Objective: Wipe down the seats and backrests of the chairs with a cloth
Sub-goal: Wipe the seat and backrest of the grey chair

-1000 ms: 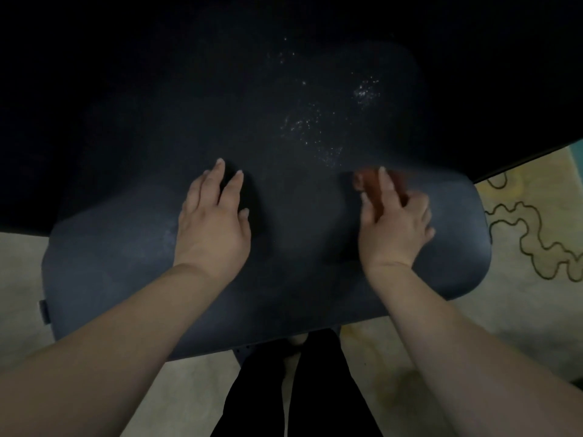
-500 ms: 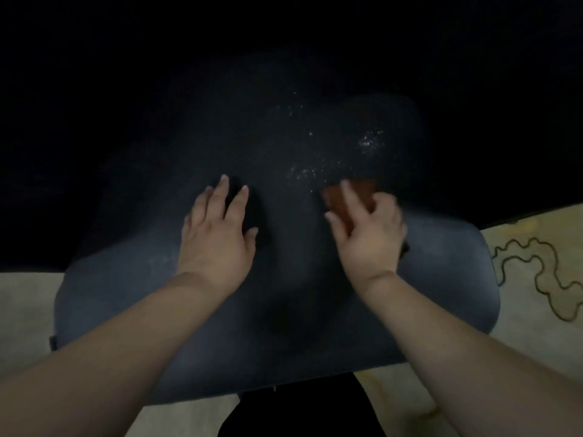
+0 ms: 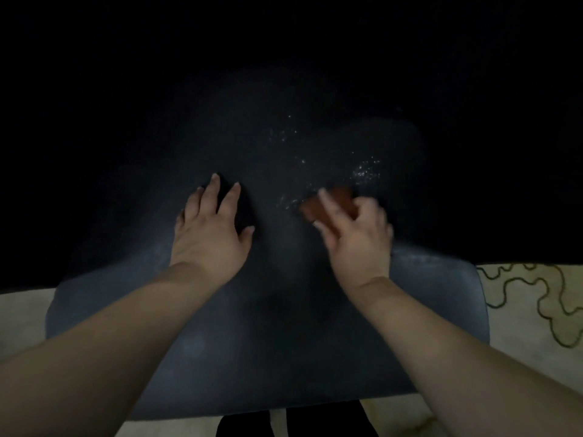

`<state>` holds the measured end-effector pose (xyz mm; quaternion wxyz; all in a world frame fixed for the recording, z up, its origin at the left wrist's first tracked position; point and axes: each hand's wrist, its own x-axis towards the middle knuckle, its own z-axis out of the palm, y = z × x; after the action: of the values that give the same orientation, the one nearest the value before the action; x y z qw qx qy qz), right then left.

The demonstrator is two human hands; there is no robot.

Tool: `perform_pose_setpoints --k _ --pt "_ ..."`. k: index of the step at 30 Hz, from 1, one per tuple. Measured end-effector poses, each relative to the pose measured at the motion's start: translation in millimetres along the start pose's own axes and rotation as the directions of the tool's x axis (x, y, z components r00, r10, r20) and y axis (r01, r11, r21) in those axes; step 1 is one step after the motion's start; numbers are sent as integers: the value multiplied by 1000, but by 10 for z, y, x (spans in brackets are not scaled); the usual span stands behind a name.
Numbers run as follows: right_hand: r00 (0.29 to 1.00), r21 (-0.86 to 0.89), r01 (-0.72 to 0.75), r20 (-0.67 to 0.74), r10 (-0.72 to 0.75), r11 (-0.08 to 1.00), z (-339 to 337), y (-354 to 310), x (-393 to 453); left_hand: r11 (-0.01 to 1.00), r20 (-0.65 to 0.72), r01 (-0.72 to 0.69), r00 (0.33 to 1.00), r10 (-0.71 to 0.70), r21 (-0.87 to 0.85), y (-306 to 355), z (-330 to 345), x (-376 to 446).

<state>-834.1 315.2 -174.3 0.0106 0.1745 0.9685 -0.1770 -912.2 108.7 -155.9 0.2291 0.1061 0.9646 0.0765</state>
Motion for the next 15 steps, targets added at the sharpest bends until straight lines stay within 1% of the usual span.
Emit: perform_pose_setpoints --k 1,2,3,4,5,6,7,8,9,10,11,12,13,14,15 --pt "991 40 -129 -27 130 991 -18 55 66 1000 -3 9 1000 -9 -4 -3 -10 26" --pt "976 61 -208 -46 211 976 -28 52 91 1000 -4 18 1000 -18 -8 -11 -21 47" --pt "977 56 -203 -49 206 977 -32 -4 80 1000 -5 25 1000 -25 -14 -17 -32 68" --pt "992 36 -121 -29 122 992 -20 -95 41 999 -6 29 1000 -29 -21 -18 -43 90" --pt "1000 13 14 16 -14 1000 -6 -192 -20 999 -9 31 999 -31 -27 -16 -51 107" --pt "985 -9 160 73 -158 987 3 -253 -68 999 -11 34 999 -35 -34 -9 -52 116" --pt "960 -30 261 113 -256 965 10 -261 -69 998 -17 39 999 -39 -43 -2 -50 118" --pt "951 -40 286 130 -279 957 4 -238 -15 998 -25 39 999 -41 -53 1 -46 117" --pt "968 -35 225 124 -219 974 5 -200 69 998 -32 35 999 -37 -59 0 -44 119" --pt "991 -5 103 91 -103 995 15 -176 144 997 -36 32 999 -34 -63 -11 -38 116" --pt "999 31 -12 50 10 999 27 -190 181 997 -39 32 999 -35 -63 -34 -32 108" --pt "997 49 -72 20 71 996 47 -246 177 997 -41 35 998 -38 -64 -61 -25 91" --pt "998 39 -62 13 61 997 68 -336 140 997 -45 35 998 -38 -67 -86 -21 76" --pt "999 16 15 32 -15 1000 85 -428 90 997 -48 29 998 -32 -68 -105 -22 72" --pt "990 -3 128 67 -127 992 92 -483 56 998 -48 20 999 -23 -66 -119 -31 81"
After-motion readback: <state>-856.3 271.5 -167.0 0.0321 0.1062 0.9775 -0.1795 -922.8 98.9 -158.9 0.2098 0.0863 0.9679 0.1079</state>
